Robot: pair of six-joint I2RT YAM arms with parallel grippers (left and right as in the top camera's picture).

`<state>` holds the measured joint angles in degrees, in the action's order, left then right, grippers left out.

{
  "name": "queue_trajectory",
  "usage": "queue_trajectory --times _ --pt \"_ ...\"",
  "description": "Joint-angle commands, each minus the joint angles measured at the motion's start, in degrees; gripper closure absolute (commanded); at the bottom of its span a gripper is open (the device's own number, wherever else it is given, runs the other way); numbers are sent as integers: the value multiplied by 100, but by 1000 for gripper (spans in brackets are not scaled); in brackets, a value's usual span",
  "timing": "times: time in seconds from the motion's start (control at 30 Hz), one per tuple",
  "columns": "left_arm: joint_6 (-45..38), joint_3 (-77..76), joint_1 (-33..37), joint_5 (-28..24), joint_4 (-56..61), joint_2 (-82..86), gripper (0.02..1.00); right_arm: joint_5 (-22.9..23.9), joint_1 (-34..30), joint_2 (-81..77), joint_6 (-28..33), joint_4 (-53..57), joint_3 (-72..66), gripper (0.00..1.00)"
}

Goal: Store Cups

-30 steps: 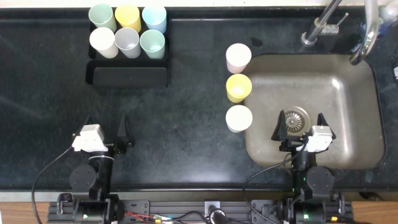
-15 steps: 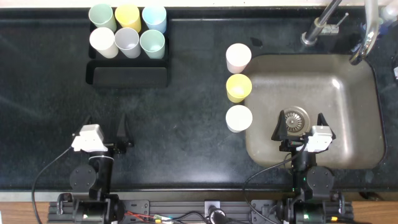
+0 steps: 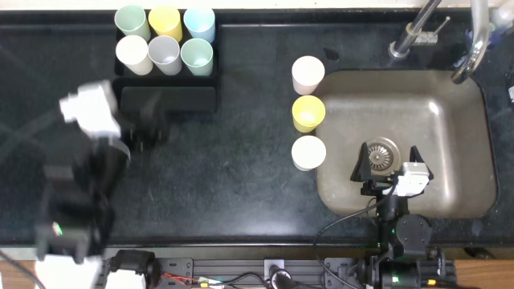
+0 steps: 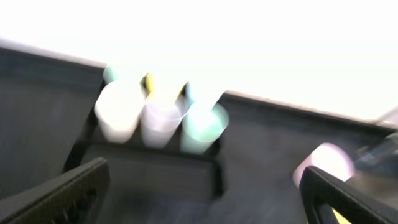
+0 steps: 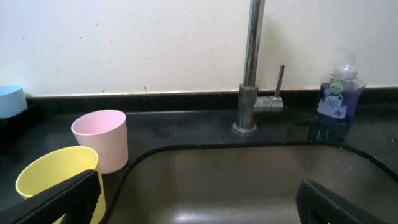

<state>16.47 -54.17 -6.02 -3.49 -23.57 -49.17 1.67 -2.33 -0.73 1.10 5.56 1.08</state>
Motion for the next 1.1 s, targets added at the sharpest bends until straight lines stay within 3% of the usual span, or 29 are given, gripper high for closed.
queue_trajectory --times 0.03,0.27,0.6,0.97,1.1 --pt "-612 -1637 -728 -291 -514 -1587 18 -37 -17 52 15 -44 -55 3" --pt "-748 -3626 -1849 -35 -1113 -3893 18 -37 -17 52 17 -44 -55 3" --pt "-669 -6400 -2433 328 -2959 -6304 18 -37 -17 52 17 -44 -55 3" --pt "170 -6616 -2573 236 -3204 -6951 18 -37 -17 52 15 -44 -55 3" --pt "337 -6618 -2870 758 -3198 -7047 18 -37 -17 52 17 -44 -55 3"
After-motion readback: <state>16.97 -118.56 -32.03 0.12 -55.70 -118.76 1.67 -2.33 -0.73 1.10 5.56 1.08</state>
